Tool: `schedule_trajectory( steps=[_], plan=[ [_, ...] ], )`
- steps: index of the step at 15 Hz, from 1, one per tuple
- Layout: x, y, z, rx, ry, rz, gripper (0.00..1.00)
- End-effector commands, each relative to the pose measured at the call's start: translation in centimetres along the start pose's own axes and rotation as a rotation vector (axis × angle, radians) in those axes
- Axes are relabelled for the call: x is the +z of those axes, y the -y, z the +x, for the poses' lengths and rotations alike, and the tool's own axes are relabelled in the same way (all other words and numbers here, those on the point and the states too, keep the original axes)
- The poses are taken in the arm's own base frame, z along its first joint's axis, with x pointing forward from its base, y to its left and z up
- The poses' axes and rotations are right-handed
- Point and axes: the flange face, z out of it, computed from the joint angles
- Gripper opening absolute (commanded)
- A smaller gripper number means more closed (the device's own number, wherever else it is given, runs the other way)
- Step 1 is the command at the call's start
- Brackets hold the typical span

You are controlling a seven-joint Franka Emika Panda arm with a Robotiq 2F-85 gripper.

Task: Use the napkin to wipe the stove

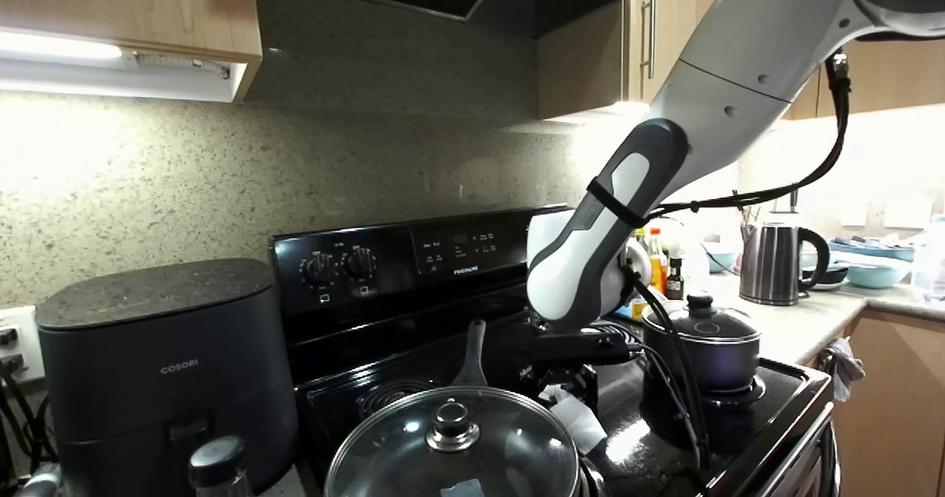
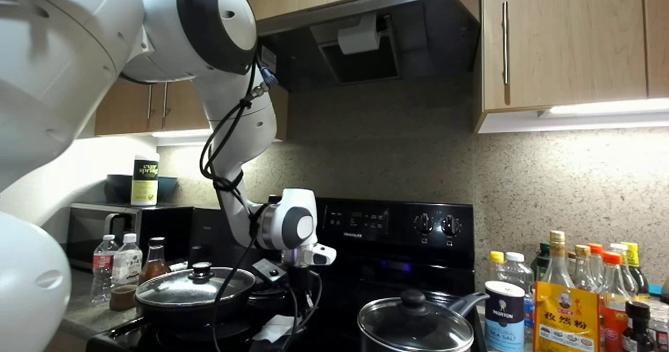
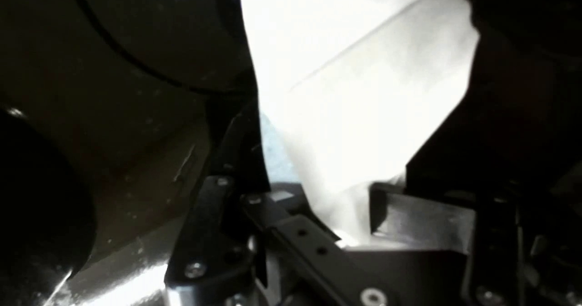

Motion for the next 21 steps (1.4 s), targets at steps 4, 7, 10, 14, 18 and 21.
schedule_trajectory(
  steps=[4, 7, 10, 14, 18, 21],
  plan=[
    [1.8, -5.1, 0.5, 0.153, 0.048, -0.113, 0.00],
    [0.7, -6.6, -0.6, 0.160, 0.131, -0.131, 0.00],
    [0.3, -9.6, -2.3, 0.191, 0.251, -0.178, 0.00],
    [-0.5, -13.4, -5.0, 0.241, 0.396, -0.258, 0.00],
    [-0.6, -16.2, -5.5, 0.335, 0.363, -0.282, 0.00],
    [-0.1, -16.7, -4.3, 0.358, 0.284, -0.267, 0.00]
  ],
)
